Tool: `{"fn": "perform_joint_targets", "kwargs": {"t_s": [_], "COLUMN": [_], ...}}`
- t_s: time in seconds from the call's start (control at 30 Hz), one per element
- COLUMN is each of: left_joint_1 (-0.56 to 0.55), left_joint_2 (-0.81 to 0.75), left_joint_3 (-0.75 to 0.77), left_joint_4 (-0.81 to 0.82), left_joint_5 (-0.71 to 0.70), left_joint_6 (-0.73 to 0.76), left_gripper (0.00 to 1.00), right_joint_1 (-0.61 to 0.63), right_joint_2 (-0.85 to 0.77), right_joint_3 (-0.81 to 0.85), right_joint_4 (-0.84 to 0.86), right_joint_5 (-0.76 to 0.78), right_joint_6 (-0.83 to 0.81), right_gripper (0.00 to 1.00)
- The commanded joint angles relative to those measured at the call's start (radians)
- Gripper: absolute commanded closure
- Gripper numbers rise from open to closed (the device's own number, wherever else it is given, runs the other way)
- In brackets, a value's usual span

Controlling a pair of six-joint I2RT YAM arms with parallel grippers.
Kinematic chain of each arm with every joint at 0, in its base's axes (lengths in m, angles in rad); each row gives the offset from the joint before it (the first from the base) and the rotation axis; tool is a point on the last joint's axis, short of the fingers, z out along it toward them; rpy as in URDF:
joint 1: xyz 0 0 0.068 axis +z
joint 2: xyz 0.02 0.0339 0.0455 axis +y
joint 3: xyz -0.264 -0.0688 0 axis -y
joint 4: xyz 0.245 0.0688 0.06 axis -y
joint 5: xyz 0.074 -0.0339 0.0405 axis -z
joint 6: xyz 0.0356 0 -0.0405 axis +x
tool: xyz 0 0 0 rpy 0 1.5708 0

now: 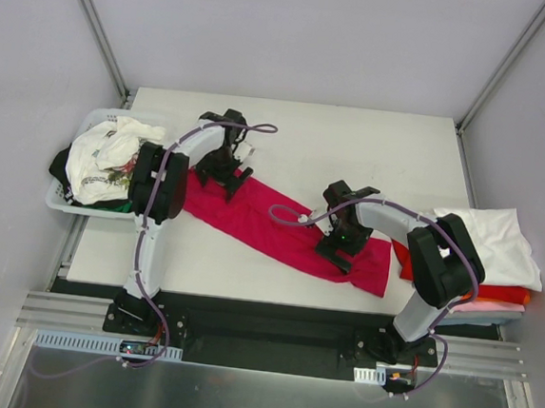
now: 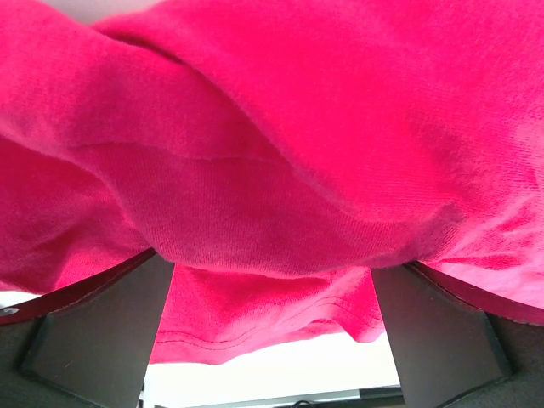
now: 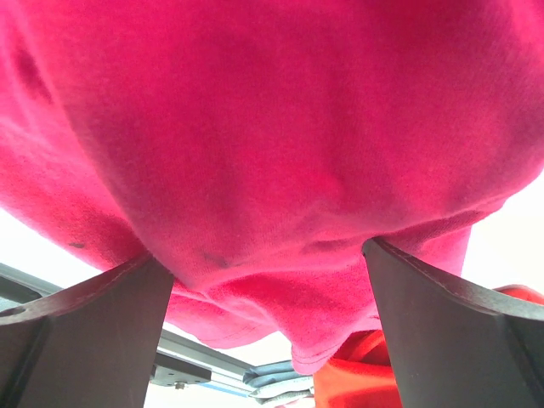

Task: Fold and stack the t-shirts
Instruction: Rotate the tshirt 90 degrees

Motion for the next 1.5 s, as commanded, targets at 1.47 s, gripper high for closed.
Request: {"fn": "perform_joint_targets", "kwargs": {"t_s": [1.47], "left_joint_1": [-0.061], "left_joint_2": [0.345], "left_joint_3": [0.708], "left_joint_4": [-0.032], "left_joint_5": [-0.052], "left_joint_6": [0.111], "left_gripper": [0.01], "right_joint_1": [0.232], "right_joint_2": [0.272], "right_joint_3": [0.250], "right_joint_4": [-0.080], "right_joint_5": [-0.183], "right_joint_6": [0.015], "right_gripper": [0.04]}}
